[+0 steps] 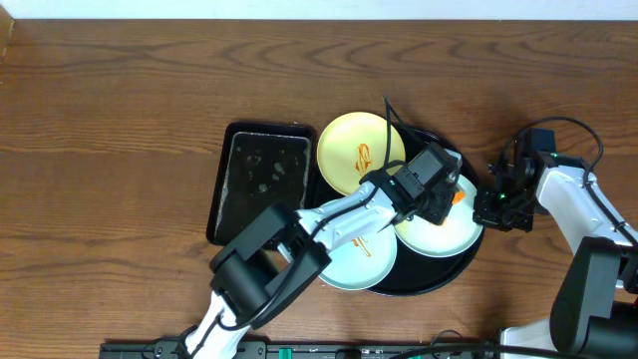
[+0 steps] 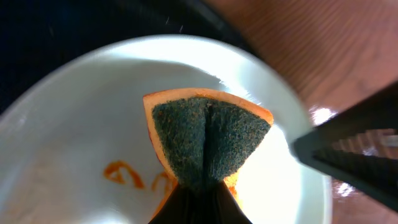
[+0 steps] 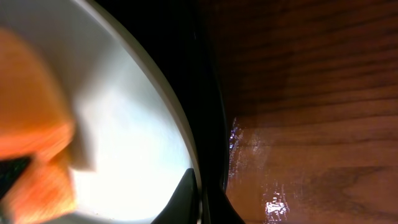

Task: Clean dirty plates on tray and stack at the side
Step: 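Scrub the right green plate with the sponge in the left gripper, then return the sponge with the left gripper to the black tray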

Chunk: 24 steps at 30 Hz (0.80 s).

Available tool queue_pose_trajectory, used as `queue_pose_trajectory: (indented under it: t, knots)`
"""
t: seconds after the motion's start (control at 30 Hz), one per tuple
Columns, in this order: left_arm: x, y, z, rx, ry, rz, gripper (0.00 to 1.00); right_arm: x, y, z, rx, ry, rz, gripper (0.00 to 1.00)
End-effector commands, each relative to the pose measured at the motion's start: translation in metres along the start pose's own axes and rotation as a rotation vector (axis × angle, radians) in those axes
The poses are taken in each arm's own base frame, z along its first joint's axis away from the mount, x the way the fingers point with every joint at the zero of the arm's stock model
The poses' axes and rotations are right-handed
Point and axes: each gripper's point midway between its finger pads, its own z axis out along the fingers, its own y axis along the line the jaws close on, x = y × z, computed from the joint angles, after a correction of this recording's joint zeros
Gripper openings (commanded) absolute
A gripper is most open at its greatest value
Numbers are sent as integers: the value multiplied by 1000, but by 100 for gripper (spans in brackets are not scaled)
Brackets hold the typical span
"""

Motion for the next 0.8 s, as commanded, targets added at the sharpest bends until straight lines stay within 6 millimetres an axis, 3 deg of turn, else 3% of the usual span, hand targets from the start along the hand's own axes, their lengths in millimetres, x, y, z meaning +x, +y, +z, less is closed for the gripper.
queue_pose_trajectory:
  t: [0.0,0.1,0.2,0.33,0.43,0.77]
  knots:
    - [5,11,13,-28,22,-15,8,-4,0,-2,15,-9,-2,1]
    - [14,27,14,-74,59,-39,8,-4,0,-2,15,-9,-2,1]
    - [24,55,5,-173,109,-77,8,-4,0,-2,16,-9,-2,1]
    - [27,75,-10,-222,142,-142,8,-4,0,-2,16,-10,-2,1]
    - [23,75,-23,-220,143,-161,8,-4,-1,-2,19,-10,5,1]
    - [4,48,-93,-208,94,-150,8,-8,-8,-2,58,-26,31,1]
